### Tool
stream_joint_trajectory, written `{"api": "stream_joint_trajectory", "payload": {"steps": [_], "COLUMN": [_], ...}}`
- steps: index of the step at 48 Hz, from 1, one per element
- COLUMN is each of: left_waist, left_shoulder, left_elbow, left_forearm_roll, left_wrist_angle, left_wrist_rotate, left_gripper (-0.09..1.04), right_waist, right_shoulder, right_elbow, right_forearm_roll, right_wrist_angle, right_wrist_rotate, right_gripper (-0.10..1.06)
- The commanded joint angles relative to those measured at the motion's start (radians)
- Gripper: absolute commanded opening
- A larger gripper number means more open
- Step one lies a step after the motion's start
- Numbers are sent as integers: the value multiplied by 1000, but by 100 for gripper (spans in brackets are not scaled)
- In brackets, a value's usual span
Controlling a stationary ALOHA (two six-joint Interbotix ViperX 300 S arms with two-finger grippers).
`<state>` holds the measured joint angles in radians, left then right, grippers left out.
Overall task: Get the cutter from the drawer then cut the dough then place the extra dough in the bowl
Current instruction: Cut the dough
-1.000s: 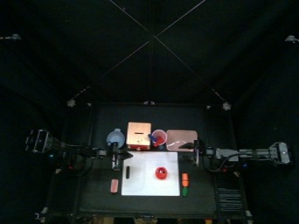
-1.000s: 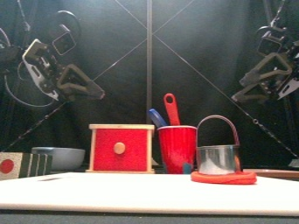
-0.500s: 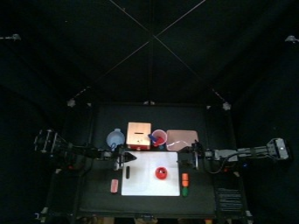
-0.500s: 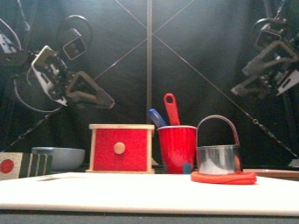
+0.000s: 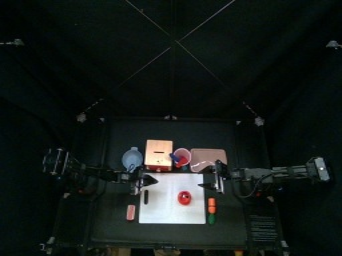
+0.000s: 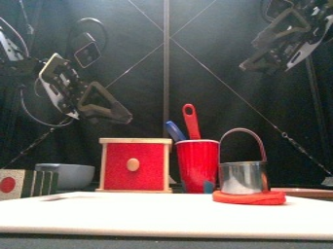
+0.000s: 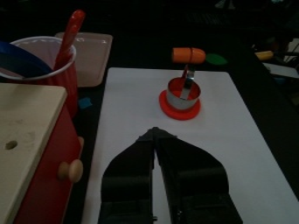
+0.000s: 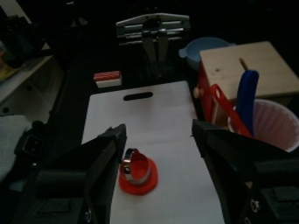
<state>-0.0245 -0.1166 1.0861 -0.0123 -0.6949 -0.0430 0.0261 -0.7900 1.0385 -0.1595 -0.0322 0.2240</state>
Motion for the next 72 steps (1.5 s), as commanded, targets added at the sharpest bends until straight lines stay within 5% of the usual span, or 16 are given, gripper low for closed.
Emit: {"api": "stream_joint_trajectory", "payload": {"steps": [1,18,29,40,50,62,72], "left_waist": [2,2,2,2,2,-6,-29], "left_shoulder": [-6,-6,-6,-5,11,44,80], "left_elbow": [-17,-18,-18,-17,-23,-48,-77], "left_forearm_roll": [2,0,0,0,2,14,54], "left_wrist_angle": [-9,-9,-9,-9,-9,-9,-37], "left_wrist_rotate": [2,2,2,2,2,2,2], "left_gripper": [45,45,45,45,45,45,45], "right_waist": [5,58,61,58,66,198,339], "right_shoulder": [-2,72,179,287,354,408,456], "right_elbow": [28,187,195,199,222,236,221], "right_forearm_roll": [-8,170,192,218,330,471,663], "right_wrist_angle": [-132,-371,-425,-486,-568,-649,-686], "right_wrist_rotate": [0,-5,-12,-74,-130,-158,-233], "right_gripper": [93,93,93,93,93,93,93]}}
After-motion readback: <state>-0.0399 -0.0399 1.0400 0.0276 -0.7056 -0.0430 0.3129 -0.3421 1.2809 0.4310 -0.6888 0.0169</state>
